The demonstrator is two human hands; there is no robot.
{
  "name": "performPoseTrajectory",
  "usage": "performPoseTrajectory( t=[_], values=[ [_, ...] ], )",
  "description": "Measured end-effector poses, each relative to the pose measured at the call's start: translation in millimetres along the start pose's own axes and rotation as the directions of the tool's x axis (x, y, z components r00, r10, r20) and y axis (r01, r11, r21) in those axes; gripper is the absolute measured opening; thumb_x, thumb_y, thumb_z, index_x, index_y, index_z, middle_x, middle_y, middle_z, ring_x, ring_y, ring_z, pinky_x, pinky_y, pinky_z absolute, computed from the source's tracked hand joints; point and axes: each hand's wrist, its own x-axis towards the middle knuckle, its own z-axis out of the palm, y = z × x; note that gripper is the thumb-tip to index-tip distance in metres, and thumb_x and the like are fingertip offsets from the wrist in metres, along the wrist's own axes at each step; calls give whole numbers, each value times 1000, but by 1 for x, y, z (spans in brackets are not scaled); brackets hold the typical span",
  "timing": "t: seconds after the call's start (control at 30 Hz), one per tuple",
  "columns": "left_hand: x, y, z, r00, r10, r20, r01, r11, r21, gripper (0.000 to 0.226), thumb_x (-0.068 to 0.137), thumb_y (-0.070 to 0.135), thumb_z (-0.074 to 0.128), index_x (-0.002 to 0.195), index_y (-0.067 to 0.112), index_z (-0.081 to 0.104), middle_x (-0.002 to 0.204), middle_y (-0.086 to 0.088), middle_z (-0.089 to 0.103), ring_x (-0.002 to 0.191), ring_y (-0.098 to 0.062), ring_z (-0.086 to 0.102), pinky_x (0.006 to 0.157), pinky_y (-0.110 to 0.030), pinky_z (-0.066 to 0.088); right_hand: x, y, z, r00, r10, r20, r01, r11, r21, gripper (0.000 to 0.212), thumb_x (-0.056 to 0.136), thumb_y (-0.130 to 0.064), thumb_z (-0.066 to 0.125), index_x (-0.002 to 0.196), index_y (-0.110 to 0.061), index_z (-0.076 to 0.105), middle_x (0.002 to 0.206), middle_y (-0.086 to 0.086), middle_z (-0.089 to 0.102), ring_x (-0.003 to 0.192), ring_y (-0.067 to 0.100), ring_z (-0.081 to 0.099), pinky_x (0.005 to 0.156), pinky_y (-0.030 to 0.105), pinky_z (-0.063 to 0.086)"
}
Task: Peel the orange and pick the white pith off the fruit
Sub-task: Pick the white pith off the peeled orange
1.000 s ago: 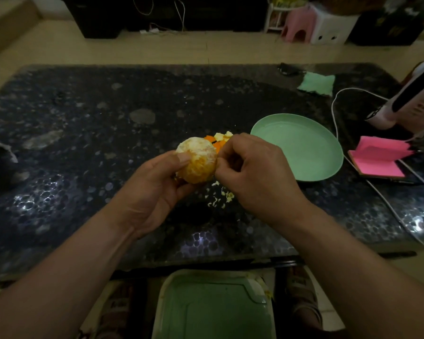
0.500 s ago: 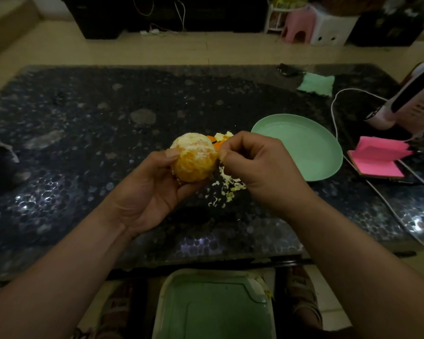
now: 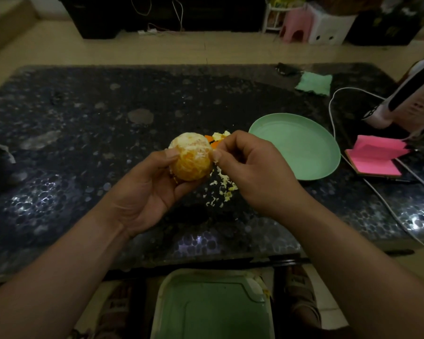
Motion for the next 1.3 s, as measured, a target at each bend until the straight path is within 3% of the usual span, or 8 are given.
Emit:
performPoseTrajectory(
  t=[0.13,0.3,0.47,0.73,0.9,1.03,1.3],
  values=[
    [-1,-1,1,1000,5,6,-5,1000,-14,52,96,26,57,142,2,60,143,-21,65,127,-32,66,106,-41,56,0,1,2,1000,-4,-3,4,1000,-16,15,105,-25,64,94,-15,66,66,-19,56,62,0,50,58,13,40],
    [-1,0,1,1000,-3,23,3,999,-39,52,98,26,54,144,2,58,146,-23,62,139,-39,56,104,-42,57,2,3,0,999,33,8,-34,999,14,14,106,-24,62,94,-17,65,71,-11,59,63,1,52,60,19,43],
    [-3,3,1,999,5,39,-3,999,-49,55,96,27,57,145,2,56,147,-23,61,140,-40,56,100,-41,60,4,6,-2,999,38,3,-38,999,37,17,105,-23,63,94,-11,65,70,-7,61,62,5,53,58,23,45],
    [-4,5,-2,996,-15,83,23,995,-94,61,99,30,53,152,1,48,152,-27,55,142,-44,53,102,-41,59,6,8,-2,998,41,-45,-41,999,5,12,105,-26,63,94,-20,66,78,-3,67,69,12,61,64,32,52],
    [-6,6,1,997,-54,63,61,993,-102,61,98,35,50,150,3,52,147,-28,59,122,-40,69,92,-37,63,7,8,0,996,49,-79,-51,998,-26,13,105,-28,63,93,-22,65,77,-4,66,66,8,58,59,27,49],
    [-7,6,2,995,-87,57,94,987,-129,62,95,42,55,142,3,64,145,-28,61,104,-32,74,78,-31,65,7,7,2,994,37,-106,-43,998,-51,13,104,-26,63,92,-23,63,72,-7,63,61,2,53,54,15,41],
    [-8,10,-2,995,-92,35,97,970,-222,61,94,43,49,131,0,71,137,-29,65,93,-27,74,77,-30,64,11,18,1,990,49,-129,-72,981,-179,2,103,-22,65,101,-23,64,83,-12,64,76,0,60,64,15,46]
  ],
)
